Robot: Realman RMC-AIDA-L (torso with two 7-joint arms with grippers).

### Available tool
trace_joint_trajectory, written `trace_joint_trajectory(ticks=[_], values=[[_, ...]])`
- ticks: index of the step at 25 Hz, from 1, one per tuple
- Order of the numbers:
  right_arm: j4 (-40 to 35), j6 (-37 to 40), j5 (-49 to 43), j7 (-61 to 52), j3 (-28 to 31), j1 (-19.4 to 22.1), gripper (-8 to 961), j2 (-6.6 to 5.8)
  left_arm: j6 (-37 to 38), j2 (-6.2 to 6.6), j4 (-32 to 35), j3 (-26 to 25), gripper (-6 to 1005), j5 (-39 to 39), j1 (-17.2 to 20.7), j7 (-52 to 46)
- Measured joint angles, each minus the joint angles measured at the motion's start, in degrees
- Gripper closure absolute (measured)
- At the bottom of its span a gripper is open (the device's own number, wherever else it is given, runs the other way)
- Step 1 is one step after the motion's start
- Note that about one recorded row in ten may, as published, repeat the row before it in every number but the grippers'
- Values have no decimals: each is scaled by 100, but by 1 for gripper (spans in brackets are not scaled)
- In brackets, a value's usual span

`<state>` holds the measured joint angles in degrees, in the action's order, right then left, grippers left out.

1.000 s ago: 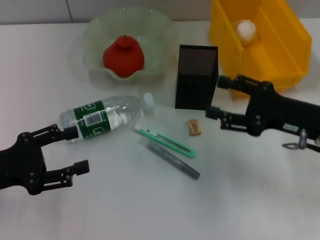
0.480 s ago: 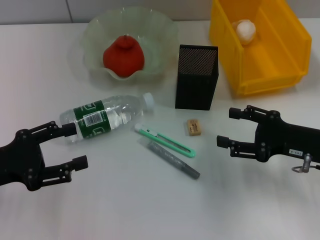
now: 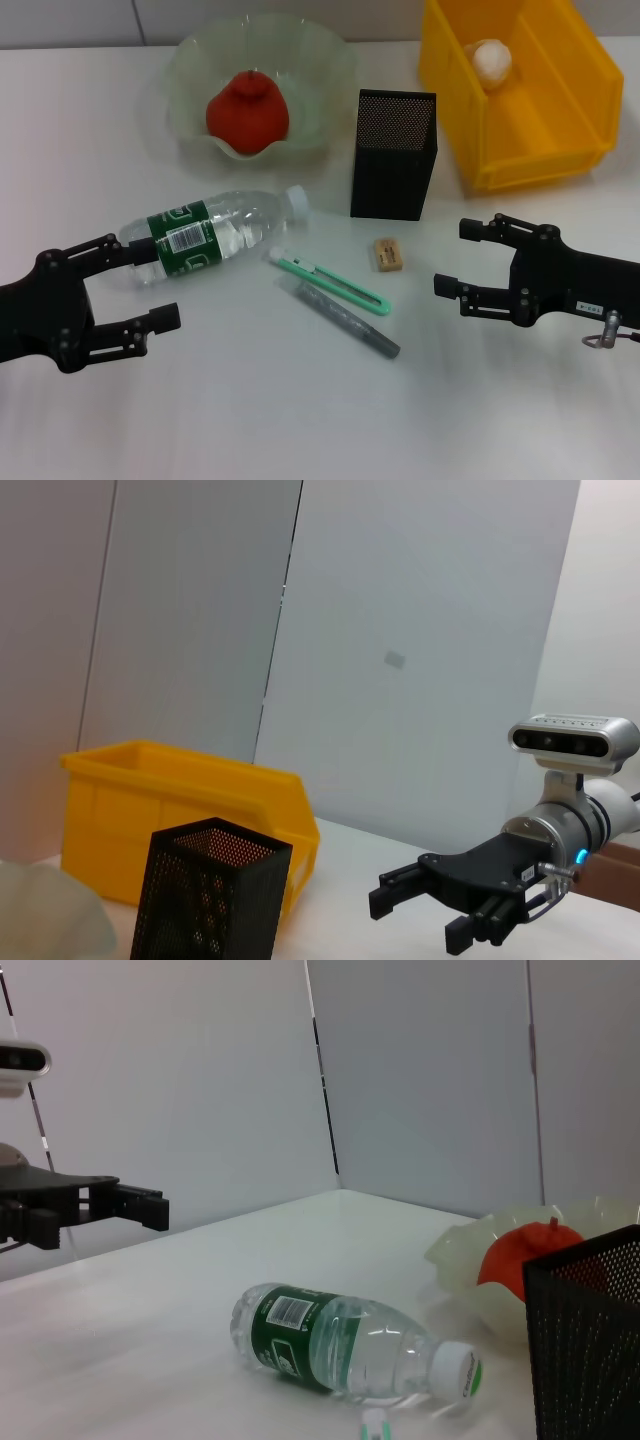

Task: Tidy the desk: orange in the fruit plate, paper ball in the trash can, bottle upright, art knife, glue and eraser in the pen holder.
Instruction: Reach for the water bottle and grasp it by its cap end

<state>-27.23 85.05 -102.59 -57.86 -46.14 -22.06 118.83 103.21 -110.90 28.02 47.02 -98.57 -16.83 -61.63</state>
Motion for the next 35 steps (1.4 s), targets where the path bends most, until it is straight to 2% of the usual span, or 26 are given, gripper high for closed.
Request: trace_joint_trajectory(ticks=[6, 9, 12, 13, 14, 18, 19, 20, 23, 24, 28, 35], values=[[-1, -9, -27, -14, 0, 0, 119, -1, 2, -3, -11, 0, 257, 1, -52, -8], [-2, -9, -59, -27, 0, 0, 119, -1, -27, -73, -13, 0, 259, 5, -232, -44], [-2, -9, -63, -31, 0, 0, 119, -1, -27, -73, -13, 0, 261, 5, -232, -44], [-2, -9, -63, -32, 0, 0, 119, -1, -145, -152, -27, -38, 261, 6, -449, -144], [-2, -9, -64, -32, 0, 0, 119, -1, -471, -349, -37, -191, 262, 6, -752, -234], [-2, -9, -64, -35, 0, 7, 119, -1, -545, -397, -38, -229, 265, 6, -811, -236], [-2, -9, -63, -35, 0, 6, 119, -1, -841, -578, -40, -420, 265, 7, -1059, -262], [-2, -9, -63, -35, 0, 5, 119, -1, -1014, -659, -41, -510, 266, 11, -1202, -285], [-8, -9, -63, -35, 2, 0, 119, -1, -1098, -694, -41, -542, 268, 12, -1271, -295], [-10, -6, -64, -35, 3, 0, 119, -1, -1447, -778, -89, -557, 268, 14, -1526, -306], [-11, 0, -63, -37, 9, 0, 119, -3, -2151, -769, -529, -537, 271, 6, -1952, -255], [-10, 7, -63, -48, 43, 5, 119, -19, -2282, -772, -548, -523, 275, -10, -2003, -220]])
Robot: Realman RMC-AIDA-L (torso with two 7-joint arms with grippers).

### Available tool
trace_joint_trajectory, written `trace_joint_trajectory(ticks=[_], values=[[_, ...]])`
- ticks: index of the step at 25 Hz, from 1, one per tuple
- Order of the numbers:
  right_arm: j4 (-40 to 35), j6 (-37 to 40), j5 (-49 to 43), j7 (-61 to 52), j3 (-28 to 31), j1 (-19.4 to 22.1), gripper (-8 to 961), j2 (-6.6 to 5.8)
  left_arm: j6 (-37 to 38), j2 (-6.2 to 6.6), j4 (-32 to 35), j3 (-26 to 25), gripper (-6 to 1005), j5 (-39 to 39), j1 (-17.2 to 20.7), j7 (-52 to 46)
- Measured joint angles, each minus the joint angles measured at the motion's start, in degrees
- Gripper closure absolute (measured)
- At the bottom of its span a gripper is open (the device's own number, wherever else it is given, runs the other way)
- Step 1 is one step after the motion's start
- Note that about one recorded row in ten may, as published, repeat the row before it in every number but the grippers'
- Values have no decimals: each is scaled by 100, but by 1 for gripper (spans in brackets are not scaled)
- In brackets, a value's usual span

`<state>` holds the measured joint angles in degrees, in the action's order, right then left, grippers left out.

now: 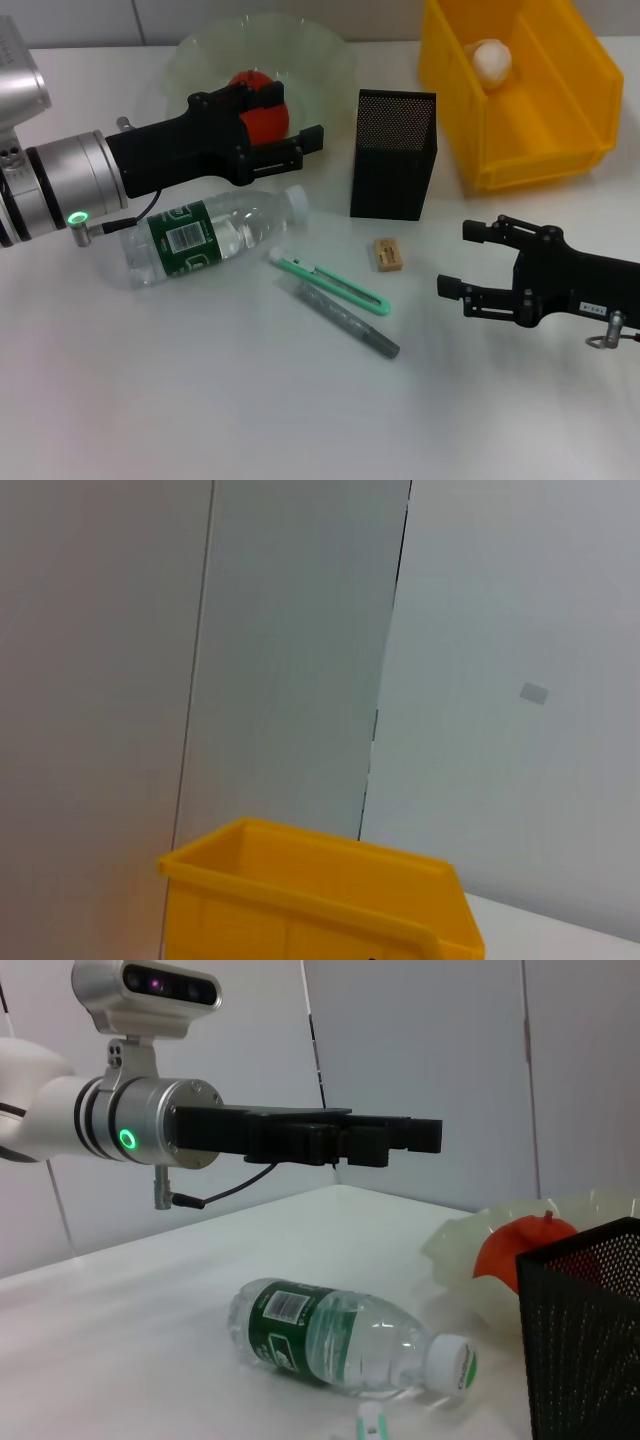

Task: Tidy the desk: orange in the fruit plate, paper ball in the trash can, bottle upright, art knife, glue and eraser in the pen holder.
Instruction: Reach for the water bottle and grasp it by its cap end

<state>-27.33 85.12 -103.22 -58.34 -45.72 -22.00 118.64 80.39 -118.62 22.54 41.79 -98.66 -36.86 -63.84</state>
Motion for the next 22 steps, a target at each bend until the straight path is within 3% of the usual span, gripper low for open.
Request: trace_joint_trajectory(ticks=[8, 9, 12, 13, 16, 18, 22], values=[[-1, 12, 4, -1, 2, -6, 119, -16, -102, 16, 76, 75, 280, -94, -76, -217], [-9, 16, 4, -1, 2, -6, 119, -16, -328, 32, 538, 410, 281, -446, -144, -954], [-35, 26, 4, -1, 2, -3, 119, -17, -446, 31, 1030, 768, 283, -790, -149, -1569], [-37, 29, 4, -1, 2, -1, 119, -17, -490, 31, 1676, 1168, 284, -1290, -159, -2306], [-41, 32, 4, -1, 2, 5, 119, -17, -482, 34, 2018, 1319, 285, -1631, -191, -2700], [-42, 32, 3, -2, 1, 9, 119, -17, -392, 36, 2549, 1556, 287, -2355, -352, -3494], [-45, 33, 2, -1, 2, 23, 119, -17, -286, 25, 2785, 1696, 289, -2872, -533, -3979]])
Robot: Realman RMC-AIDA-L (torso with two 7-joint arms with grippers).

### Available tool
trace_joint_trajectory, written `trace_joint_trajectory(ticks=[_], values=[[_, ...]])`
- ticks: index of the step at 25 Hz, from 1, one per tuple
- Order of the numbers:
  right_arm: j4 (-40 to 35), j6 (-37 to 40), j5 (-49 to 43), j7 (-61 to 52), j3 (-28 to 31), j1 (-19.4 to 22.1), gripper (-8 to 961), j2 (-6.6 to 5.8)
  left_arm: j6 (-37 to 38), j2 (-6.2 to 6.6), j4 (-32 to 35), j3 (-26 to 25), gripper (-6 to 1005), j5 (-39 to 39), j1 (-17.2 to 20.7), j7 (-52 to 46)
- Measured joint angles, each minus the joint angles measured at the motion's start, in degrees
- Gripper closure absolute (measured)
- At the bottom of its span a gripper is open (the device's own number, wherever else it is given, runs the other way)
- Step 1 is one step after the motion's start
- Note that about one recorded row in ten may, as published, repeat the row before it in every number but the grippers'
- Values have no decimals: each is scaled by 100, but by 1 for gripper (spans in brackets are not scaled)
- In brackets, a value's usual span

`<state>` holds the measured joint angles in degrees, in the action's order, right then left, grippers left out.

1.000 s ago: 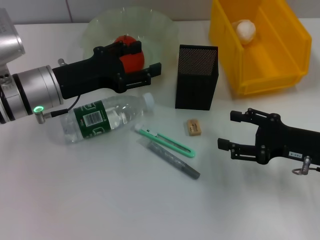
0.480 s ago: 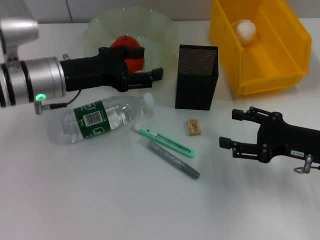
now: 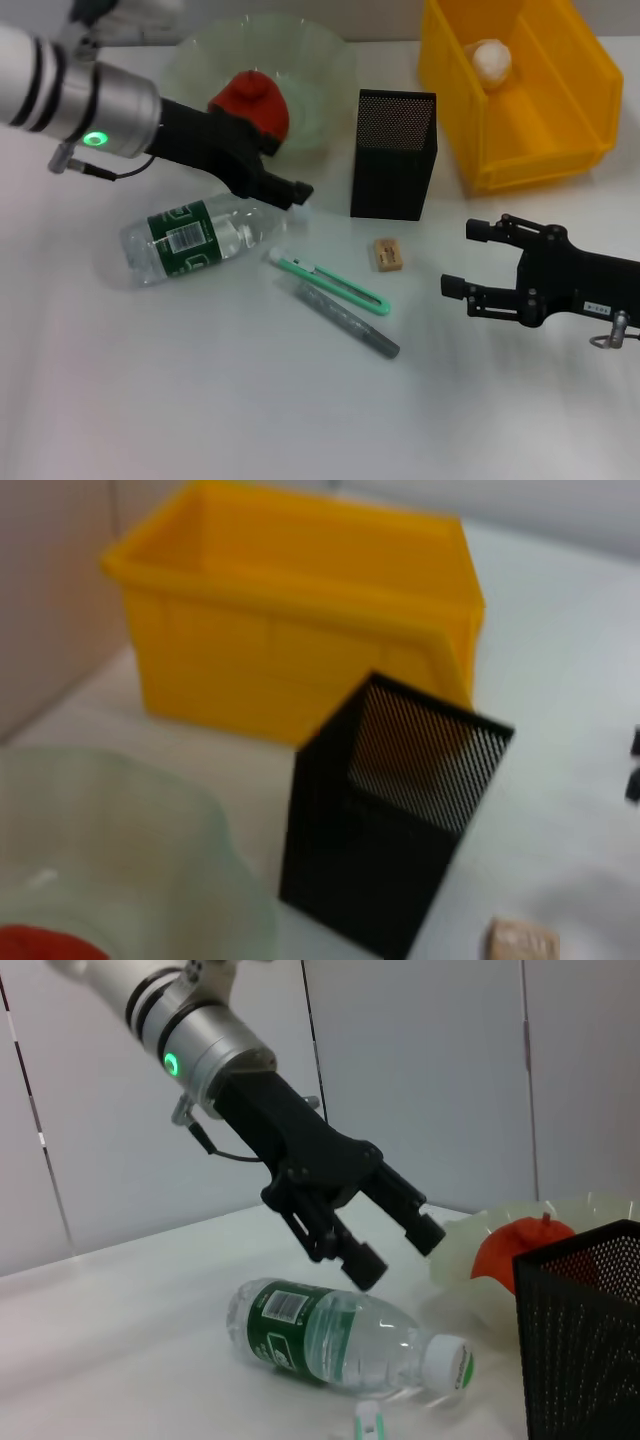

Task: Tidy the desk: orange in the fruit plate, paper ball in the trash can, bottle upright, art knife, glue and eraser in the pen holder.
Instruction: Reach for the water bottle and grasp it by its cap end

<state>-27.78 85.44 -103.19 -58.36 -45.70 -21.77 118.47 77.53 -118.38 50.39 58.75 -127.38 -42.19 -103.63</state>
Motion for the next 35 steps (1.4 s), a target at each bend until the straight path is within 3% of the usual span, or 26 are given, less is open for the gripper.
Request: trace_joint_trajectory(ticks=[2, 3, 13, 21, 35], values=[[0, 0, -1, 0, 0, 9, 119, 0, 76, -9, 69, 138, 291, -304, -158, -306], [0, 0, -3, 0, 0, 12, 119, 0, 186, -19, 114, 572, 291, -928, -574, -960], [1, 7, -8, 0, 0, 24, 119, 23, 274, -71, 292, 1530, 298, -2034, -1303, -2062], [1, 16, -8, 0, -16, -12, 118, 34, 283, -82, 238, 1873, 303, -2332, -1420, -2213], [1, -30, 2, 0, 0, -53, 118, 45, -40, -79, 56, 1885, 311, -2132, -1329, -2071]])
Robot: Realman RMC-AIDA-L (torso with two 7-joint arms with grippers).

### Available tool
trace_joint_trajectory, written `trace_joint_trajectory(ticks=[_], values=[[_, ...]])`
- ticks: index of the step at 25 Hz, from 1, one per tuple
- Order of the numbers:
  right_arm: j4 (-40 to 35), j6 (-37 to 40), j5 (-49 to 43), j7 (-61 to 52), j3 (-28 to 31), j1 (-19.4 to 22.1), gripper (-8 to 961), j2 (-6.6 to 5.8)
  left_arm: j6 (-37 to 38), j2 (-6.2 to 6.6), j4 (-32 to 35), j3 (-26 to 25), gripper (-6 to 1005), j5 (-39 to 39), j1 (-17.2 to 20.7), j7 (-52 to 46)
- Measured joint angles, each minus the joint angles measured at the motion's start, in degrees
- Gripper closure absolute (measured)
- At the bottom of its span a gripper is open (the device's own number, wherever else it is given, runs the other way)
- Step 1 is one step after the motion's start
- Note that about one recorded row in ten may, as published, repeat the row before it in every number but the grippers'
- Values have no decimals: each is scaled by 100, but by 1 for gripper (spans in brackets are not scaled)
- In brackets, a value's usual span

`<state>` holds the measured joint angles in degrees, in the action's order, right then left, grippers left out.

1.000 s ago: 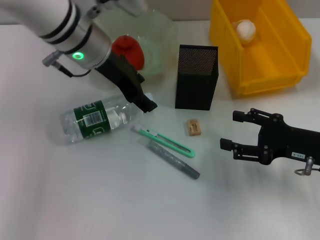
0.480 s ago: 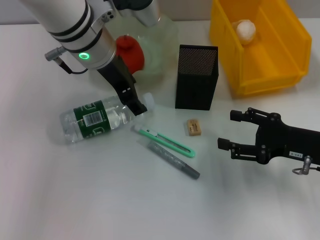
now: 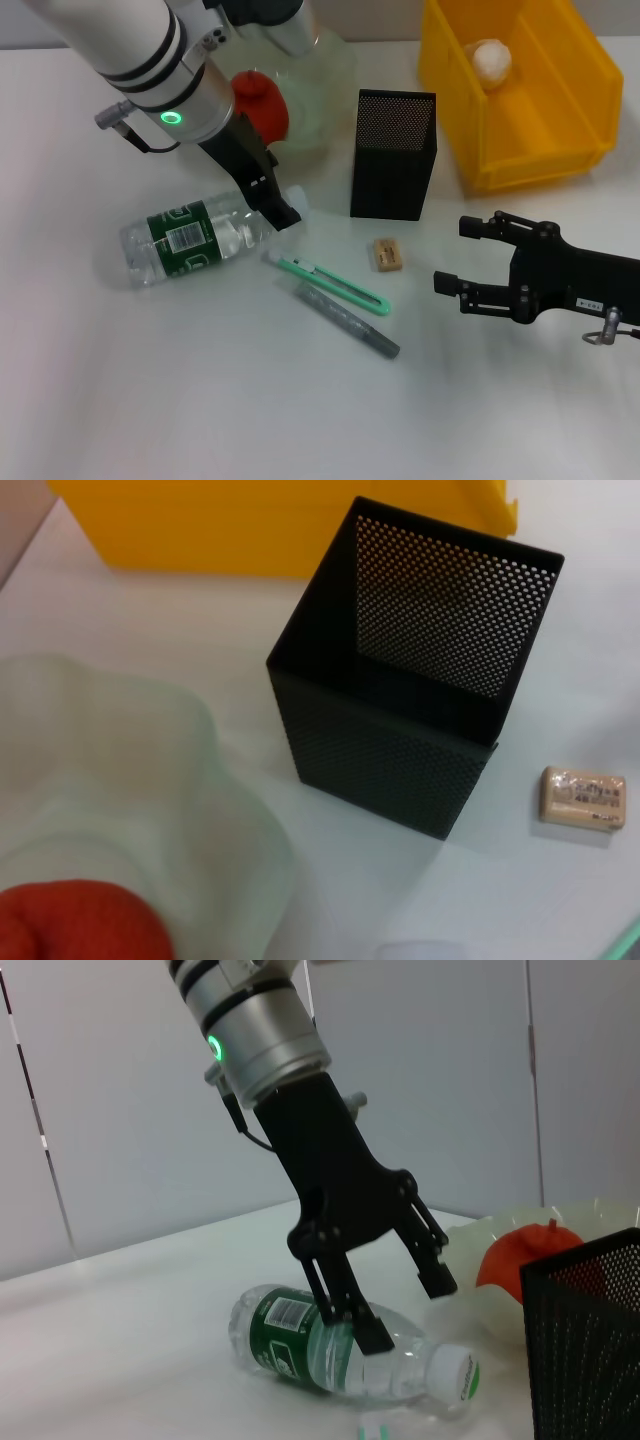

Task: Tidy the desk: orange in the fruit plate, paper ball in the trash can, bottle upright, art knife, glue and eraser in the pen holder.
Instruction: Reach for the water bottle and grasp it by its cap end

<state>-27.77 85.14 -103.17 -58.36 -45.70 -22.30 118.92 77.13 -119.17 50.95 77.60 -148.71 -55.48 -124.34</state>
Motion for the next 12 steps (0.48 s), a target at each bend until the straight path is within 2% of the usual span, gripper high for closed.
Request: trace_joint_trajectory(ticks=[12], values=[[6, -2, 33, 0, 0, -40, 118, 1, -768, 0, -773, 73, 319, 222, 24, 423]])
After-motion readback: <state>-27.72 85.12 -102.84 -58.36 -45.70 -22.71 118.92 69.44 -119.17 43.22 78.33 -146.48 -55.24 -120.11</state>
